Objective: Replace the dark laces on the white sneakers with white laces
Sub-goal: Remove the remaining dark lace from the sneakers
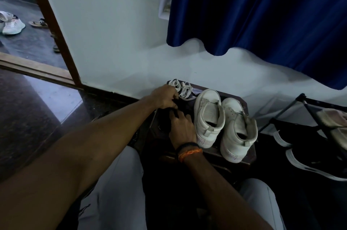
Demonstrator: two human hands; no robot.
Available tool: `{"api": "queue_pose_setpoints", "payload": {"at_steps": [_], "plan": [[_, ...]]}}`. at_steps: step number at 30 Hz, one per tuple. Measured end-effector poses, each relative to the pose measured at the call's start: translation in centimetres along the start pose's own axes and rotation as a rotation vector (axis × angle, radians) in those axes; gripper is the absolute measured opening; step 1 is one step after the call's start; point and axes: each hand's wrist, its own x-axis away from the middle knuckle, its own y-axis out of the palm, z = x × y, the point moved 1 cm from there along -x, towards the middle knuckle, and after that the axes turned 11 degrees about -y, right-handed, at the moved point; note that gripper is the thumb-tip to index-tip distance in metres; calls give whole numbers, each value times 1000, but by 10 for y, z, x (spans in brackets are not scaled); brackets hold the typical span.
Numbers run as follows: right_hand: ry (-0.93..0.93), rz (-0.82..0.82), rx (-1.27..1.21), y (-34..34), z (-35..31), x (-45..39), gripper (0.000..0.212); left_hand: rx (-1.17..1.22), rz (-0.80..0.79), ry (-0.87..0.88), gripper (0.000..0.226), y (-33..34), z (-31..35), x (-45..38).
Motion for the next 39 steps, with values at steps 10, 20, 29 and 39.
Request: {"api": "queue_pose_setpoints", "payload": {"at_steps": [10, 20, 29, 39], "plan": [[-21, 108, 75, 2, 0, -7, 12, -39, 5, 83, 33, 7, -2, 3], [54, 75, -61, -8, 9, -15, 27, 236, -49, -41, 18, -7, -29, 9], [285, 193, -600, -32, -24, -77, 27, 791, -94, -358, 3, -33, -84, 32], [369, -26, -823, 62, -108, -154, 23, 718, 54, -647, 9, -7, -196, 37]]}}
